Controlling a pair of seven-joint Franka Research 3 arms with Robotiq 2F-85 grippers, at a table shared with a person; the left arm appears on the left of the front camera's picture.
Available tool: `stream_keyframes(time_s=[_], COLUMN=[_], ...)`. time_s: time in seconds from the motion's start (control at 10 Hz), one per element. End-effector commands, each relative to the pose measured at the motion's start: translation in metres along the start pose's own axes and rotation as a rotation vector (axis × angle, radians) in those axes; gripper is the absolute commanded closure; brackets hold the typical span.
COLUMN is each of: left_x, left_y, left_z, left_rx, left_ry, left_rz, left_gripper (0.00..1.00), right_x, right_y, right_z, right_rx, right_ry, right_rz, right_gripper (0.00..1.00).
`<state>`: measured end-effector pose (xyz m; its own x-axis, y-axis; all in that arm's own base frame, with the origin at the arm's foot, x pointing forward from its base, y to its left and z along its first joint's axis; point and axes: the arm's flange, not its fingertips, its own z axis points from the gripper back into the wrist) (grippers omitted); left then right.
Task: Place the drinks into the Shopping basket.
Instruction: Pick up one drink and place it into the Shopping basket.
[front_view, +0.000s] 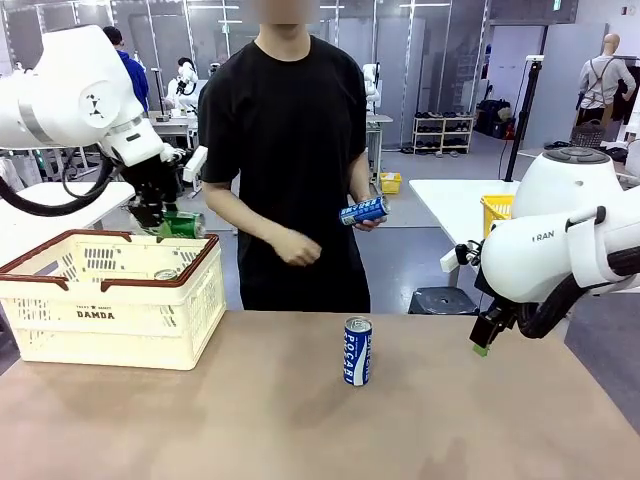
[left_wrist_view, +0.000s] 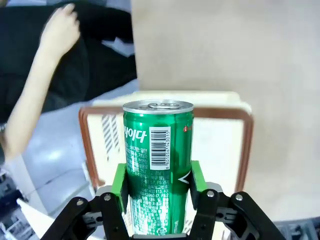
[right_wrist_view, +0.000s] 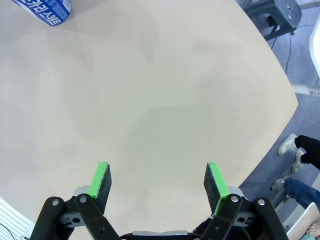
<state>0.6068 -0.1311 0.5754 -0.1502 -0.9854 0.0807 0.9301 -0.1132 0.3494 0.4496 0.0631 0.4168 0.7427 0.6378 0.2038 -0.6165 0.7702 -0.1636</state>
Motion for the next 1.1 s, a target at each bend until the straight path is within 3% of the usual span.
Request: stream_keyframes(time_s=[0.0,0.2,0.7,0.8,1.0], left_x=[-0.023,-0.055,-0.124,-0.128,-0.119], left_y=[0.019,0.021,0.012,0.011,0.011], left_z=[0.0,-0.013,-0.03,-0.03,-0.032], left_rx=[0.02,0.004,-0.008,-0.012,-0.033], left_ry=[0.025,-0.001,0.076,0.041,0.066], left_rz=[0.043,0.056,0.087,0.102,0.092], left_gripper=[0.42,0.42,0.42,0.42,0.42], right_x=[0.0,0.0,0.0,0.0,0.0], right_y=[0.0,0.0,0.0,0.0,0.0], right_z=[0.0,0.0,0.0,0.0,0.0], right_rx=[0.0,0.0,0.0,0.0,0.0], right_ry=[0.0,0.0,0.0,0.0,0.0], right_rz=[-0.001,-0.001,-0.001,-0.001,-0.001], right_gripper=[0.07,0.07,0.07,0.07,0.07])
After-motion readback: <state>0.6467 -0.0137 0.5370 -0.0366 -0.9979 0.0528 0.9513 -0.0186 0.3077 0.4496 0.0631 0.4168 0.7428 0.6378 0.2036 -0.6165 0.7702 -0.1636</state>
